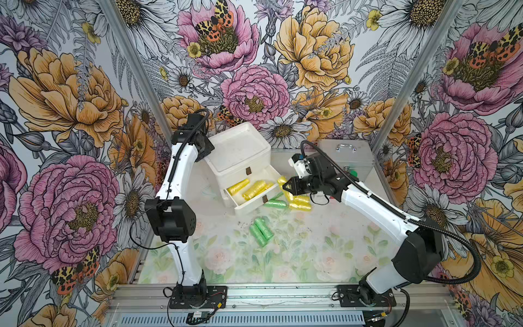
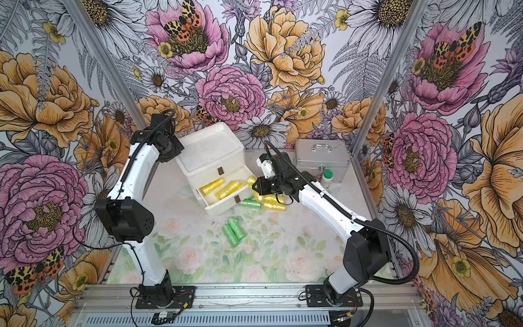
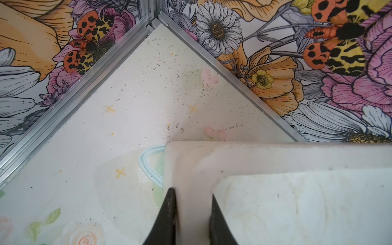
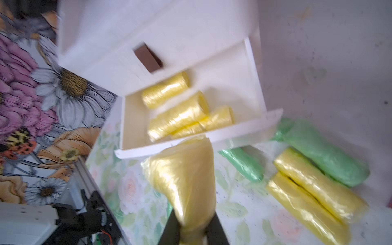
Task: Sort the rolls of trash bags by color and place them into the drawer
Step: Place the roll of trash bags in the drawer.
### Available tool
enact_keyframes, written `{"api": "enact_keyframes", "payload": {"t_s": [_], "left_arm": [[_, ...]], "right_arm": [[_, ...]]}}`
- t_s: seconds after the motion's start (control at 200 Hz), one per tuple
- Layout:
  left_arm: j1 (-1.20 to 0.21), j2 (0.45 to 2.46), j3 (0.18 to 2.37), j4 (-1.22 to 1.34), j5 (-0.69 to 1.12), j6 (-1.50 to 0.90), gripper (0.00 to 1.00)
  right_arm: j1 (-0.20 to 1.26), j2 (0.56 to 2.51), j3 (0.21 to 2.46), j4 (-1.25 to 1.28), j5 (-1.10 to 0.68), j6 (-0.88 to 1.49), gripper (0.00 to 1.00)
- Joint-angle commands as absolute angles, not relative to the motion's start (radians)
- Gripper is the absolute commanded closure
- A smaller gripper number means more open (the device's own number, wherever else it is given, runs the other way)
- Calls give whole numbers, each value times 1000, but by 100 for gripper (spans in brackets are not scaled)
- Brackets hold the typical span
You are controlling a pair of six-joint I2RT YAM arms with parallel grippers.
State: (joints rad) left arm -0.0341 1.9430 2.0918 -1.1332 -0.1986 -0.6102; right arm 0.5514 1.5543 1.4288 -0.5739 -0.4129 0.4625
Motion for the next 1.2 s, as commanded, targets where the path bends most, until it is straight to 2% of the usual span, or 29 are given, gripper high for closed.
{"api": "enact_keyframes", "payload": {"t_s": [0.0, 0.115, 0.31, 0.425, 0.525, 0.836, 1.196], "left_arm": [[-55, 2027, 2016, -1153, 134, -762, 100], [-58, 2029, 2012, -1151, 132, -765, 100], [-63, 2033, 2021, -1152, 132, -766, 100], [-63, 2036, 2024, -1151, 133, -765, 100], [-63, 2039, 2028, -1153, 133, -764, 100], [-58, 2050, 2028, -1152, 134, -760, 100], [-58, 2059, 2027, -1151, 137, -759, 100]], "right_arm": [[560, 1587, 1514, -554, -471, 665, 83], [560, 1646, 1547, -410, -530, 844, 83], [571, 1746, 1519, 73, -599, 1235, 83], [576, 1822, 1448, 446, -557, 1544, 84], [595, 1881, 1427, 600, -501, 1686, 85], [700, 1853, 1350, 504, -283, 1687, 89], [785, 1828, 1290, 362, -132, 1699, 88]]}}
